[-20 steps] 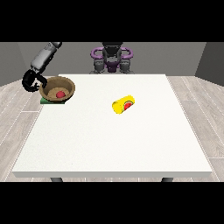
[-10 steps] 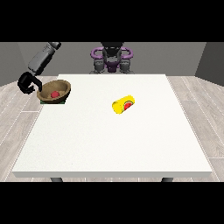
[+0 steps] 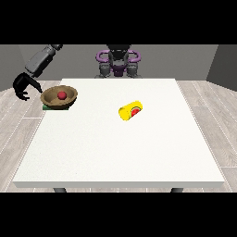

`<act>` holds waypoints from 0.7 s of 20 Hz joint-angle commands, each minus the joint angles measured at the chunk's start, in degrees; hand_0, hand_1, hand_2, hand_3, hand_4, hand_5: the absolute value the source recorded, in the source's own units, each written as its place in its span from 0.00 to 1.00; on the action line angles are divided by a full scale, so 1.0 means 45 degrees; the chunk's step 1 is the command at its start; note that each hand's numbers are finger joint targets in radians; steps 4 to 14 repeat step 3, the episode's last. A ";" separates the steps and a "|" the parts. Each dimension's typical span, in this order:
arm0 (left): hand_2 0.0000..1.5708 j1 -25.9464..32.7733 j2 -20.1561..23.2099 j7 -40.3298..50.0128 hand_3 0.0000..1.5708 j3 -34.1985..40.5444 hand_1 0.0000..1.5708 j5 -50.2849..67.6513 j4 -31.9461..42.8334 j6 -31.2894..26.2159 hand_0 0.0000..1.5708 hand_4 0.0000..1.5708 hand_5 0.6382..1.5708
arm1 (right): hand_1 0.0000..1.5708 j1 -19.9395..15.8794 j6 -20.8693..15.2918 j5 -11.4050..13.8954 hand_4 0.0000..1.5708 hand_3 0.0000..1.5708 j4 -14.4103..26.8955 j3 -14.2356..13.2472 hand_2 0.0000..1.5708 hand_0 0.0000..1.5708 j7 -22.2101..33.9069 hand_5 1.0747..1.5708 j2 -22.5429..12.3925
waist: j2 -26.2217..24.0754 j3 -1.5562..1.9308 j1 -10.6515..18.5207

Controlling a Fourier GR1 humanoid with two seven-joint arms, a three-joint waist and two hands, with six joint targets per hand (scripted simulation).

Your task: Pick the cup and pour the ball into the bowl, then pick the bowl and place it on the pad

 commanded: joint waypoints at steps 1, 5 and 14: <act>0.00 0.0312 -0.0398 -0.0439 0.00 -0.0251 0.00 -0.0212 0.0226 -0.0015 0.00 0.00 0.94 | 0.17 -0.0612 0.0432 -0.0268 0.00 0.30 -0.0175 -0.0088 0.24 0.17 0.0927 0.82 -0.0410 | -0.0455 -0.0014 -0.0186; 0.00 0.0746 -0.0685 -0.0785 0.00 -0.0310 0.00 -0.0364 0.0046 -0.0008 0.00 0.00 0.94 | 0.09 -0.0829 0.1238 -0.0489 0.00 0.24 -0.0061 -0.0302 0.18 0.09 0.1598 0.79 -0.1413 | -0.0578 -0.0014 -0.0144; 0.00 0.0746 -0.0685 -0.0785 0.00 -0.0310 0.00 -0.0364 0.0046 -0.0008 0.00 0.00 0.94 | 0.09 -0.0829 0.1238 -0.0489 0.00 0.24 -0.0061 -0.0302 0.18 0.09 0.1598 0.79 -0.1413 | -0.0578 -0.0014 -0.0144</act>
